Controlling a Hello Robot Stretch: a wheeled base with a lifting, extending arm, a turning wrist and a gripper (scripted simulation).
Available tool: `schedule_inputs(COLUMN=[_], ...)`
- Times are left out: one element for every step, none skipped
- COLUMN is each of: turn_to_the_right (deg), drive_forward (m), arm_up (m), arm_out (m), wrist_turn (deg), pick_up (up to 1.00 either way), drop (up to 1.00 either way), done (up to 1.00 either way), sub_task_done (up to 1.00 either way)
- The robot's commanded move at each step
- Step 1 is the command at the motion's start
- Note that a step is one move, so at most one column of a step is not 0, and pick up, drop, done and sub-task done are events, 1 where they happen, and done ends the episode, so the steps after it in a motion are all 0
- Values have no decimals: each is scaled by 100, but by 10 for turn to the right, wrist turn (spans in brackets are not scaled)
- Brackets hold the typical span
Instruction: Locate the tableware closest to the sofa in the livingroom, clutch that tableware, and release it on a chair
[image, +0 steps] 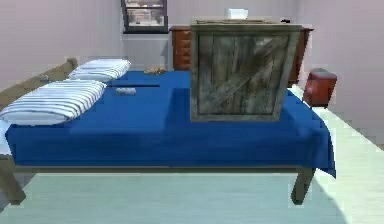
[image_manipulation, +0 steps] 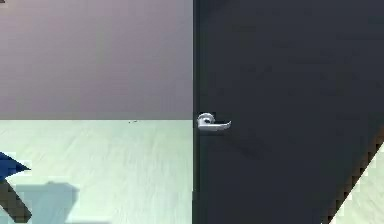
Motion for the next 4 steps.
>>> schedule_inputs(turn_to_the_right=[-450, -450, -450, -390], drive_forward=[0, 0, 0, 0], arm_up=[0, 0, 0, 0], arm_out=[0, 0, 0, 0], wrist_turn=[0, 0, 0, 0], pick_up=[0, 0, 0, 0], drop=[0, 0, 0, 0], done=[0, 0, 0, 0], sub_task_done=[0, 0, 0, 0])
